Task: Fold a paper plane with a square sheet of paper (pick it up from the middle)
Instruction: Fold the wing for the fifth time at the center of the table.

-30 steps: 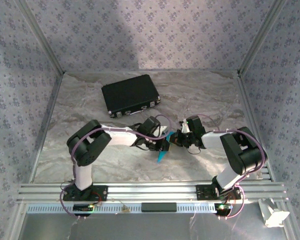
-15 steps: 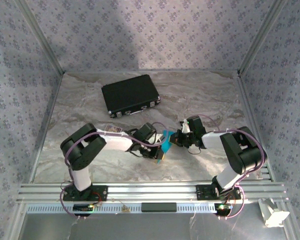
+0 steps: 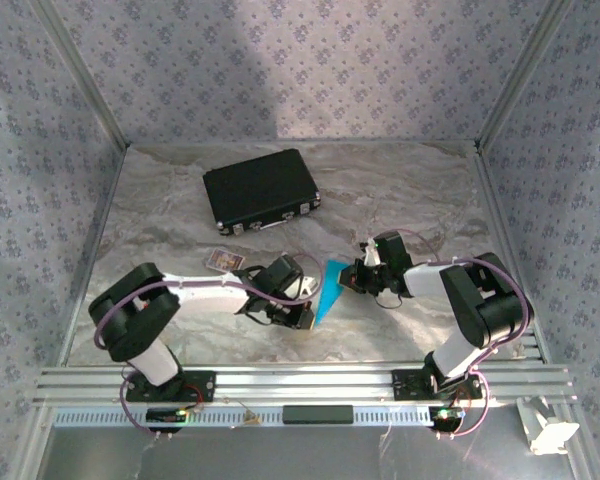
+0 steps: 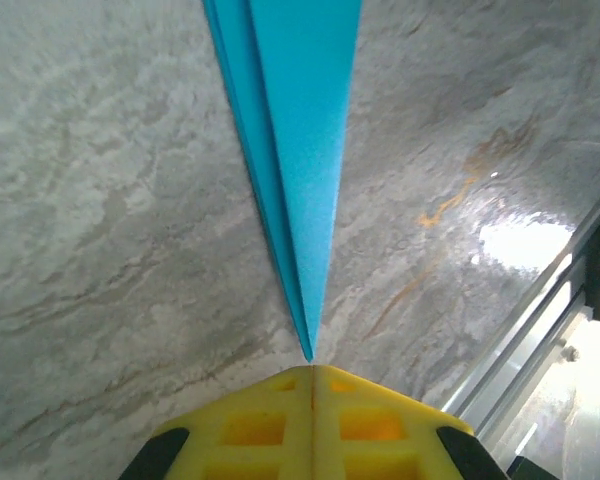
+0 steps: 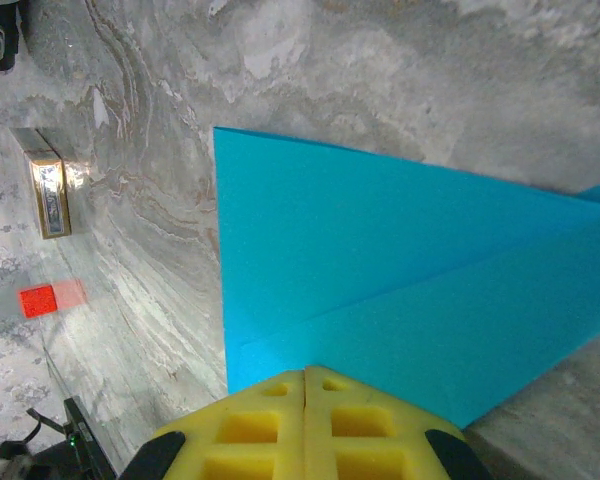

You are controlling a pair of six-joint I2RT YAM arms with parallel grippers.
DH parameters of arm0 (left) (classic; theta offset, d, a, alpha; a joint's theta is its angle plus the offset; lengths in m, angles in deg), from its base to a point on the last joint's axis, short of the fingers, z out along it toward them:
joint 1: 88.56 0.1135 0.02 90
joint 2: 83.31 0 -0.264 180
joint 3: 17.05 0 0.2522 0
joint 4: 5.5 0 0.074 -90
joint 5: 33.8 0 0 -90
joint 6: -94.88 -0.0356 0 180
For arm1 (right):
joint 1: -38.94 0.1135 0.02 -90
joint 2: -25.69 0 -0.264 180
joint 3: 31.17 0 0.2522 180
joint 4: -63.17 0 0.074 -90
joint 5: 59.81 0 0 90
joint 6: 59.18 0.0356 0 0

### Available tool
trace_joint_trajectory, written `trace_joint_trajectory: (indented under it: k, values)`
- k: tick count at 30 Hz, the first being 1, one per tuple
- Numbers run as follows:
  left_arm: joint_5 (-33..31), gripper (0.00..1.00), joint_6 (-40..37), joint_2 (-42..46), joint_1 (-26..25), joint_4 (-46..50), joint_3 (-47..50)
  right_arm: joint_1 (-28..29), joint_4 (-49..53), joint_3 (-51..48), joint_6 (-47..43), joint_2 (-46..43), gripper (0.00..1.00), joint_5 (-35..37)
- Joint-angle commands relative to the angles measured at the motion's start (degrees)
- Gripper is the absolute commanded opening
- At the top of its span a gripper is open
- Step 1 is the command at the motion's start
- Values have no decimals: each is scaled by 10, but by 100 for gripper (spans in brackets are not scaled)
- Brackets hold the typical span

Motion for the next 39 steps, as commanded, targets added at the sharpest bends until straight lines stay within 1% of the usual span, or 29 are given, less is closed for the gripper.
trace_joint_trajectory:
  k: [1, 4, 7, 10, 13, 15, 19, 22, 23, 25, 29, 33, 35, 39]
  values:
    - [-43, 5, -1, 34, 3, 9, -3, -10, 47, -20, -7, 12, 0, 52]
    - [-64, 4, 24, 43, 13, -21, 10, -8, 44, -18, -14, 15, 0, 41]
    - [-59, 4, 54, 42, 31, -62, 27, -6, 51, -10, -33, 16, 1, 19]
    - [-50, 5, 71, 37, 49, -79, 32, 0, 76, 3, -55, 16, 1, 9]
    - [-41, 4, 76, 32, 61, -84, 32, 6, 83, 11, -55, 16, 1, -2]
    - [-34, 3, 75, 29, 66, -86, 28, 13, 92, 19, -79, 19, 1, -4]
    - [-34, 2, 75, 23, 66, -82, 19, 25, 108, 28, -85, 20, 1, 8]
    - [-40, 2, 80, 22, 68, -79, 15, 26, 104, 26, -83, 8, 3, -10]
    - [-42, 2, 83, 20, 68, -71, 11, 28, 103, 29, -83, -1, 3, -22]
    - [-43, 3, 85, 12, 71, -62, 1, 36, 115, 35, -85, -28, 5, -20]
    - [-37, 6, 94, 2, 73, -79, -6, 38, 167, 40, -91, -94, 9, 18]
    - [-11, 12, 94, -19, 73, -90, -19, 37, 175, 6, -65, -164, 12, 60]
    - [2, 14, 96, -30, 73, -101, -20, 38, 172, -19, -34, -194, 13, 79]
    - [35, 17, 90, -65, 73, -105, -42, 40, 165, -62, -1, -238, 15, 84]
